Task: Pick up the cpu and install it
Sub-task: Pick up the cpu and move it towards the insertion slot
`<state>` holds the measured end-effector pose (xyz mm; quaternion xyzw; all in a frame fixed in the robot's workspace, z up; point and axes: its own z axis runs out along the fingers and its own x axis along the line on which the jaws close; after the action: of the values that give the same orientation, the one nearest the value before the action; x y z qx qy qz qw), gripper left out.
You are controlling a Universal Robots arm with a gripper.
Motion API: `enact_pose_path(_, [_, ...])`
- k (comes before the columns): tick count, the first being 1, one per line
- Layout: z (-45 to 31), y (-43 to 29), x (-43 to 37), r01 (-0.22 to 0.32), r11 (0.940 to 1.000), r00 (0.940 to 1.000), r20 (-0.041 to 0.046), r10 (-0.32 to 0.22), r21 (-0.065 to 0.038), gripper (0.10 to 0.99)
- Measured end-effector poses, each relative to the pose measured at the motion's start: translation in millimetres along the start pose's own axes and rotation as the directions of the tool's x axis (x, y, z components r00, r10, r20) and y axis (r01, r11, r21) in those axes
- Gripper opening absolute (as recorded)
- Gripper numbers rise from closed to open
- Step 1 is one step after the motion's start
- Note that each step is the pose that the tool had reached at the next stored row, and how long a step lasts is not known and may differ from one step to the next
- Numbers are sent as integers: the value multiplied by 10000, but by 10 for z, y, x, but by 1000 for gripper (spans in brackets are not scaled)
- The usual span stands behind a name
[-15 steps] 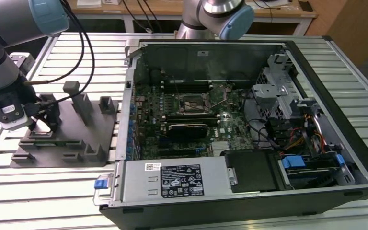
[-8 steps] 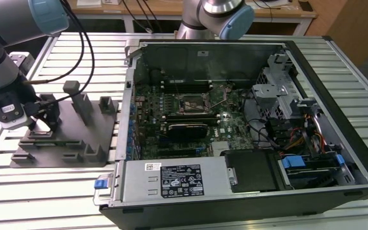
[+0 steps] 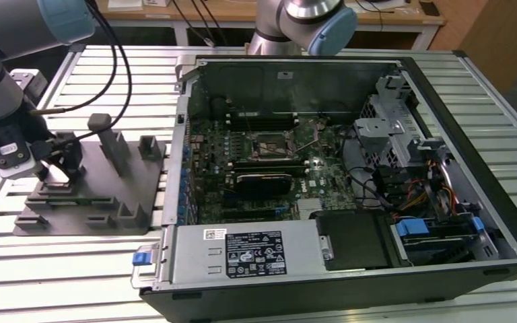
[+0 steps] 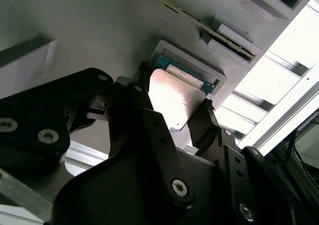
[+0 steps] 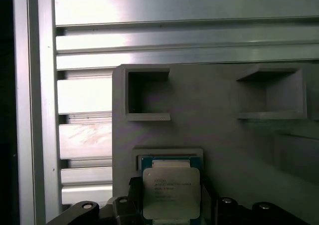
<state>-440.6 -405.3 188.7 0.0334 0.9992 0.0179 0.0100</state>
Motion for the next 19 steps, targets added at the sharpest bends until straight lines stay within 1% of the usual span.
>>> enact_pose_path(2, [-12,1,-1,0,10000,10000,1,0,-1,545])
enact_pose_path(12, [-15,-8,12,-1,10000,10000,1,1,-1,545])
enact_pose_path(15, [-31,-9,11,0,10000,10000,2,0,0,545])
enact_pose_path(19, [-34,-14,19,1,10000,10000,4,-1,0,545])
